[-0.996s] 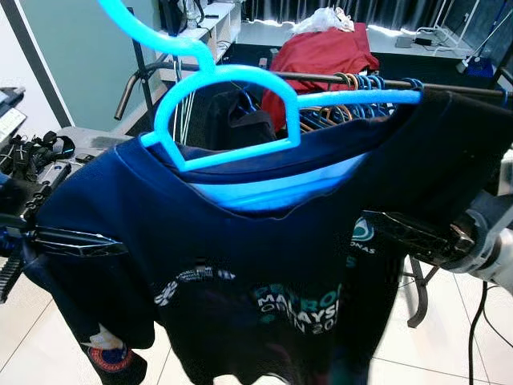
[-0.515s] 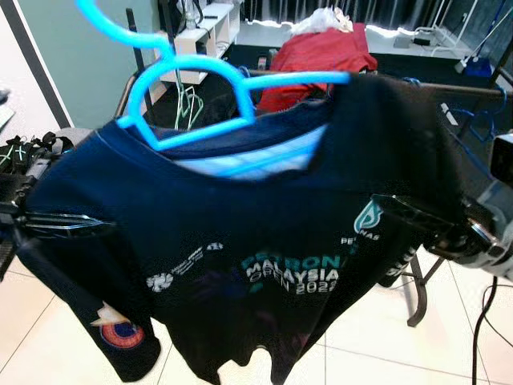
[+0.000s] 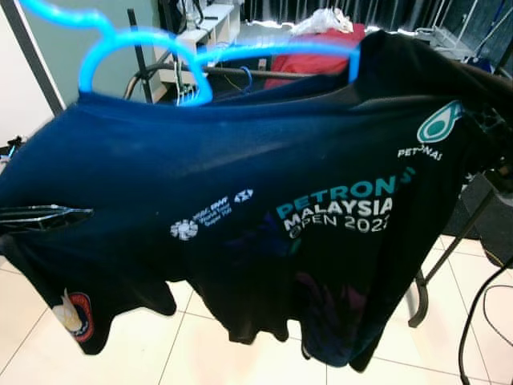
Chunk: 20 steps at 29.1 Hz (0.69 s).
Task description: Hang hanger
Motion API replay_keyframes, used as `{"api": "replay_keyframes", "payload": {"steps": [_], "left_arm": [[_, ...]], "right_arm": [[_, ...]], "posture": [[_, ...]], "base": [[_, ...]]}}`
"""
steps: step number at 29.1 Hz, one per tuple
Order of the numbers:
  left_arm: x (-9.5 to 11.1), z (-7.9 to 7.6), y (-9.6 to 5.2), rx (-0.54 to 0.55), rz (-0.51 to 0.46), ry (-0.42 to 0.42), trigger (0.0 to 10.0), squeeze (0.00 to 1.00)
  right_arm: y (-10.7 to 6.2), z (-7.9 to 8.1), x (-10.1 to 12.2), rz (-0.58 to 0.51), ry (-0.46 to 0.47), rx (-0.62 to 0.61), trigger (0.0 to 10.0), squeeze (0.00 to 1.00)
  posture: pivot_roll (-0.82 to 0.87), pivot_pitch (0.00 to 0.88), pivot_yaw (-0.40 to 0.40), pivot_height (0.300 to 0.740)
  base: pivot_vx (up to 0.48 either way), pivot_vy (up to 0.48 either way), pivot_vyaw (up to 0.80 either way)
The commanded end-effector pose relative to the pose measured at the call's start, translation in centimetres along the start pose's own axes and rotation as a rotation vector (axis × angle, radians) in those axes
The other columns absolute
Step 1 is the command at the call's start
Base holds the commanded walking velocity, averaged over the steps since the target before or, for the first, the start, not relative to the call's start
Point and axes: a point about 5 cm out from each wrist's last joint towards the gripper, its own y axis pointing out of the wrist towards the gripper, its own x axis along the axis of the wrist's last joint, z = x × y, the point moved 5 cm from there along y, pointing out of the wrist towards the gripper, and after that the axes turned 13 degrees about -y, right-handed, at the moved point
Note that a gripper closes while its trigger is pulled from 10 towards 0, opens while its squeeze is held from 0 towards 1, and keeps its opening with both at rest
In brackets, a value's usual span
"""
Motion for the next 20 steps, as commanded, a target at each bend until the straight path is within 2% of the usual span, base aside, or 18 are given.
{"api": "replay_keyframes", "payload": {"steps": [1,4,7,8,9,10,11,12,14,15,16,17,19,20], "left_arm": [[1.6,-0.1,0.6,-0.001,-0.142,0.041,10.0,0.0],[1.6,-0.1,0.6,-0.001,-0.142,0.041,10.0,0.0],[2.5,0.2,3.7,-0.004,-0.369,0.046,10.0,0.0],[2.5,0.2,3.7,-0.004,-0.369,0.046,10.0,0.0],[2.6,0.1,4.3,-0.009,-0.419,0.033,10.0,0.0],[2.6,0.1,4.3,-0.009,-0.419,0.033,10.0,0.0],[2.2,-0.1,5.1,-0.031,-0.445,0.005,10.0,0.0],[1.4,-0.6,6.0,-0.065,-0.446,-0.029,10.0,0.0],[1.4,-0.6,6.0,-0.065,-0.446,-0.029,10.0,0.0],[-0.1,-1.0,7.0,-0.091,-0.39,-0.054,10.0,0.0],[-0.1,-1.0,7.0,-0.091,-0.39,-0.054,10.0,0.0],[-2.4,-1.6,8.0,-0.107,-0.274,-0.07,10.0,0.0],[-4.9,-2.0,8.5,-0.107,-0.132,-0.076,10.0,0.0],[-5.3,-2.0,8.4,-0.1,-0.111,-0.079,10.0,0.0]], "right_arm": [[0.9,1.3,-4.3,0.14,0.054,0.013,0.0,0.0],[0.9,1.3,-4.3,0.14,0.054,0.013,0.0,0.0],[3.9,6.6,-10.1,0.303,0.145,0.167,0.0,0.0],[3.9,6.6,-10.1,0.303,0.145,0.167,0.0,0.0],[4.4,7.7,-11.1,0.336,0.158,0.193,0.0,0.0],[4.4,7.7,-11.1,0.336,0.158,0.193,0.0,0.0],[5.0,8.4,-12.0,0.353,0.167,0.203,0.0,0.0],[5.6,8.3,-12.7,0.363,0.168,0.176,0.0,0.0],[5.6,8.3,-12.7,0.363,0.168,0.176,0.0,0.0],[6.0,8.1,-13.5,0.393,0.15,0.154,0.0,0.0],[6.0,8.1,-13.5,0.393,0.15,0.154,0.0,0.0],[6.1,8.1,-13.8,0.411,0.125,0.15,10.0,0.0],[5.7,7.8,-13.2,0.414,0.093,0.158,10.0,0.0],[5.5,7.7,-12.9,0.409,0.086,0.16,10.0,0.0]], "posture": [[-0.08,0.052,0.005,0.735],[-0.08,0.052,0.005,0.735],[-0.08,0.053,0.001,0.735],[-0.08,0.053,0.001,0.735],[-0.08,0.053,0.001,0.735],[-0.08,0.053,0.001,0.735],[-0.08,0.052,-0.001,0.735],[-0.08,0.052,0.0,0.735],[-0.08,0.052,0.0,0.735],[-0.08,0.052,0.0,0.735],[-0.08,0.052,0.0,0.735],[-0.08,0.052,0.0,0.735],[-0.08,0.051,-0.001,0.735],[-0.08,0.051,-0.001,0.735]], "base": [[0.0,0.0,0.0],[0.0,0.0,0.0],[0.0,0.0,0.0],[0.0,0.0,0.0],[0.0,0.0,0.0],[0.0,0.0,0.0],[0.0,0.0,0.0],[0.0,0.0,0.0],[0.0,0.0,0.0],[0.0,0.0,0.0],[0.0,0.0,0.0],[0.0,0.0,0.0],[0.0,0.0,0.0],[0.0,0.0,0.0]]}}
